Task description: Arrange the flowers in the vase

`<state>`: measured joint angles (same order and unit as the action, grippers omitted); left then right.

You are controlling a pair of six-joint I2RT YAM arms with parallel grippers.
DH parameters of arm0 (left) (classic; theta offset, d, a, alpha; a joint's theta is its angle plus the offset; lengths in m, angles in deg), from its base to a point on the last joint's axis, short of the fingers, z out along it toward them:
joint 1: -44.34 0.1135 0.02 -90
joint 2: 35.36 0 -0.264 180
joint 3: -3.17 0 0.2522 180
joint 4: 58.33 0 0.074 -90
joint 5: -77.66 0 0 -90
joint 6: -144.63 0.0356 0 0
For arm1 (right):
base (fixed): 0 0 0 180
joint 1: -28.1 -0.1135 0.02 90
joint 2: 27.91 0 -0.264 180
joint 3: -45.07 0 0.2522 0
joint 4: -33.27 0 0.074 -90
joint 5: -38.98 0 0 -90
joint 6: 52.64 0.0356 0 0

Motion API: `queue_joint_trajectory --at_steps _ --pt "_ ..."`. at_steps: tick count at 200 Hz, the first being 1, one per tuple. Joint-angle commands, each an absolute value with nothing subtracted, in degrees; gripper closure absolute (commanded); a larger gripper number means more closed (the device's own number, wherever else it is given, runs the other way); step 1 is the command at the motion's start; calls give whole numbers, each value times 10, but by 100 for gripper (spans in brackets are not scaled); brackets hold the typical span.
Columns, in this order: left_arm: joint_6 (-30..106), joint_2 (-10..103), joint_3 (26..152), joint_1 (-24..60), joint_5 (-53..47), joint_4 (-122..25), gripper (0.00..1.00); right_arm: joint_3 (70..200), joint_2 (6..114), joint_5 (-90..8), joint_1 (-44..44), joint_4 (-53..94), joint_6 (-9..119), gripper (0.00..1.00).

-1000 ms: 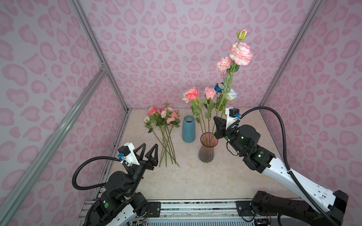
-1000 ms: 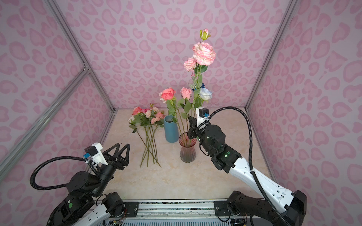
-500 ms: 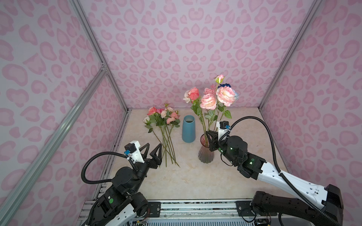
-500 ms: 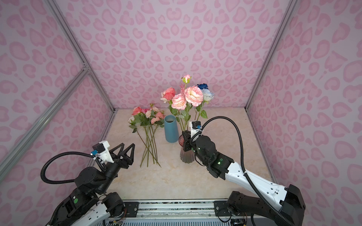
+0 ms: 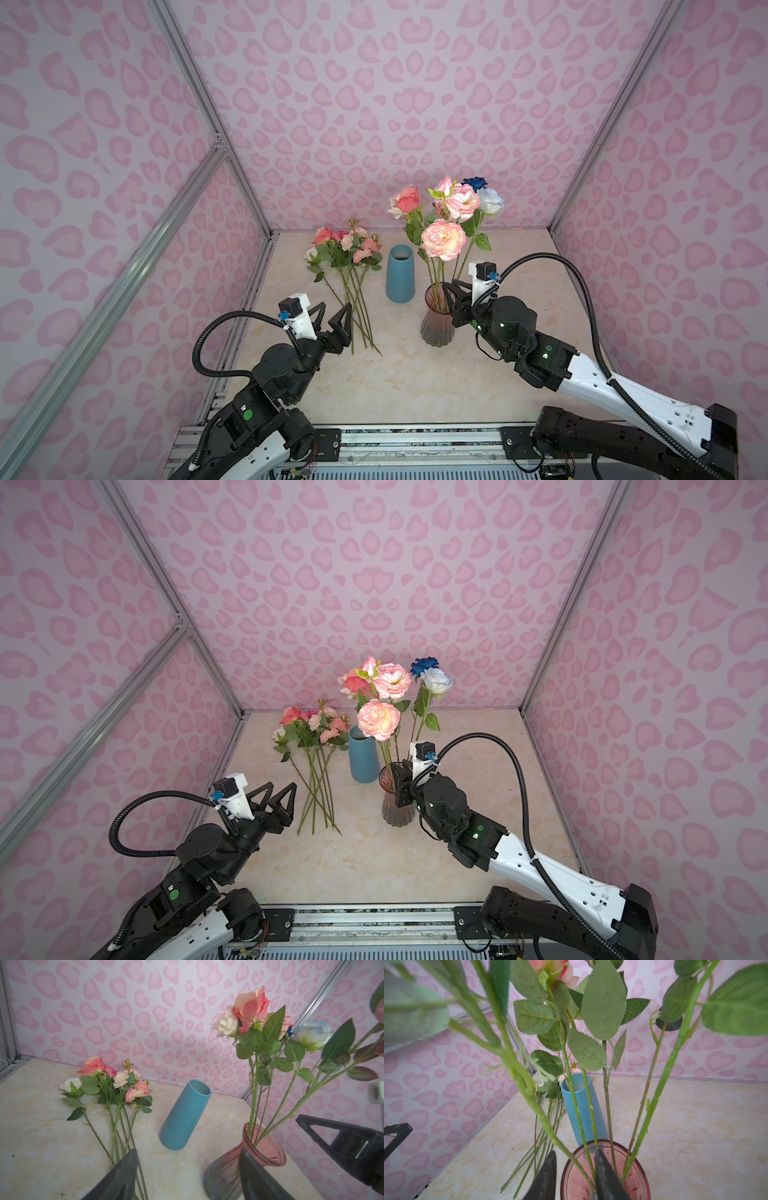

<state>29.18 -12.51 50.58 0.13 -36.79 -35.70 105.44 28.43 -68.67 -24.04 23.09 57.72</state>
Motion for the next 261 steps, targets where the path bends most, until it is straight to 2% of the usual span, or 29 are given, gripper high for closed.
queue_joint_trajectory --at_steps 1,70,179,261 --pt "292 -112 508 1 -369 -387 23 1052 279 -698 -241 216 576 66" --pt "280 -61 517 2 -382 -387 23 1060 240 -706 -241 200 566 61" --pt "270 1 537 2 -365 -404 23 1062 205 -724 -232 141 573 60" --pt "268 24 538 2 -377 -400 23 1055 186 -690 -167 100 615 67"
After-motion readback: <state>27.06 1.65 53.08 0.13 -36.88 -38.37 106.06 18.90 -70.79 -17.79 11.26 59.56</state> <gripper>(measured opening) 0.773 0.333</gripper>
